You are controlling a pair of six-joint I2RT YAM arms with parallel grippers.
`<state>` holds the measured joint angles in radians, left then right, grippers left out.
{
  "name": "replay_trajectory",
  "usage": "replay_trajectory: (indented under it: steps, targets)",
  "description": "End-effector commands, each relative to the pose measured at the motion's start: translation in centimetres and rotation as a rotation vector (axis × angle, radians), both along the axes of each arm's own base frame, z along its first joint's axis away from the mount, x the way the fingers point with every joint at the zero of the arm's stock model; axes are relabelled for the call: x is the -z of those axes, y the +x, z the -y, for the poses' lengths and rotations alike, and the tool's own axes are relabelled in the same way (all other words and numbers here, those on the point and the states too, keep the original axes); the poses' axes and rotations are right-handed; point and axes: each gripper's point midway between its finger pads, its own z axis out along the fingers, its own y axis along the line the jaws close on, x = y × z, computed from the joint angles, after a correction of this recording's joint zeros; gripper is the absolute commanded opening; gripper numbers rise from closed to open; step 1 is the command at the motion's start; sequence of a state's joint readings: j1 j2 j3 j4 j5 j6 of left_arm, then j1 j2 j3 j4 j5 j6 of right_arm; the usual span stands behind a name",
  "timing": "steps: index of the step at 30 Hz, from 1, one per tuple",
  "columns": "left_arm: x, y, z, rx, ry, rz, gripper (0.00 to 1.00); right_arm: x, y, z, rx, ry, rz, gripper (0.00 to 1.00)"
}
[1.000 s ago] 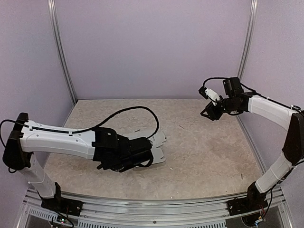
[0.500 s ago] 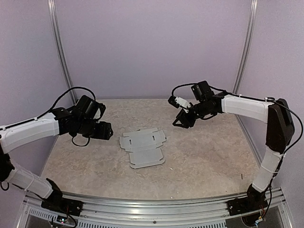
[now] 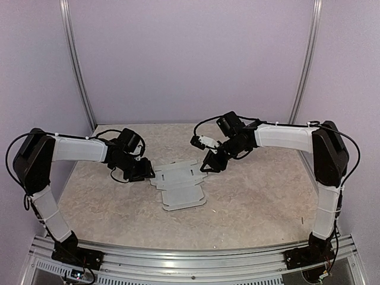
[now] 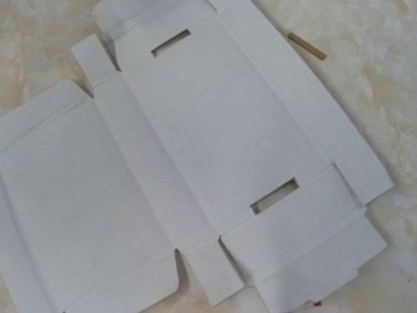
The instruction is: Fold the paper box
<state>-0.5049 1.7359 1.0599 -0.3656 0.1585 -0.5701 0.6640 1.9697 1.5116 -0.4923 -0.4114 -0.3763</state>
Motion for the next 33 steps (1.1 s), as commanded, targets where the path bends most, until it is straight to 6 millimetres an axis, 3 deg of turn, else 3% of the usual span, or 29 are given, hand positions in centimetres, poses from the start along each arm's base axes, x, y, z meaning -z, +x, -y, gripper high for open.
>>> replay_trajectory:
  steps: [1,10,15,23,24,26,27,29,33]
  targets:
    - [0.5,0.6,1.4,0.016,-0.095,-0.01,0.49,-0.1,-0.9,0.5,-0.006,-0.012,-0.008,0.45]
    - [2.3,0.8,2.5,0.044,-0.133,-0.033,0.17,0.5,-1.5,1.1,-0.01,-0.033,-0.015,0.45]
    - [2.4,1.1,2.6,0.081,-0.105,0.008,0.0,-0.7,-2.0,1.7,-0.046,-0.052,0.019,0.45]
    - [0.4,0.7,3.9,0.172,-0.088,0.111,0.0,-3.6,-2.8,2.8,-0.088,-0.07,0.089,0.46]
    - [0.2,0.7,3.8,0.169,-0.091,0.106,0.05,-3.6,-2.9,2.8,-0.091,-0.068,0.084,0.46]
    - [0.2,0.6,3.7,0.16,-0.104,0.092,0.28,-3.6,-3.3,2.8,-0.095,-0.066,0.067,0.46]
    - [0.3,0.6,3.6,0.147,-0.107,0.082,0.35,-3.5,-3.4,2.8,-0.096,-0.064,0.062,0.46]
    - [0.6,0.6,3.5,0.13,-0.126,0.06,0.41,-3.5,-3.4,2.8,-0.093,-0.063,0.056,0.46]
    - [1.2,0.6,3.5,0.116,-0.151,0.026,0.44,-3.3,-3.8,2.8,-0.093,-0.051,0.044,0.46]
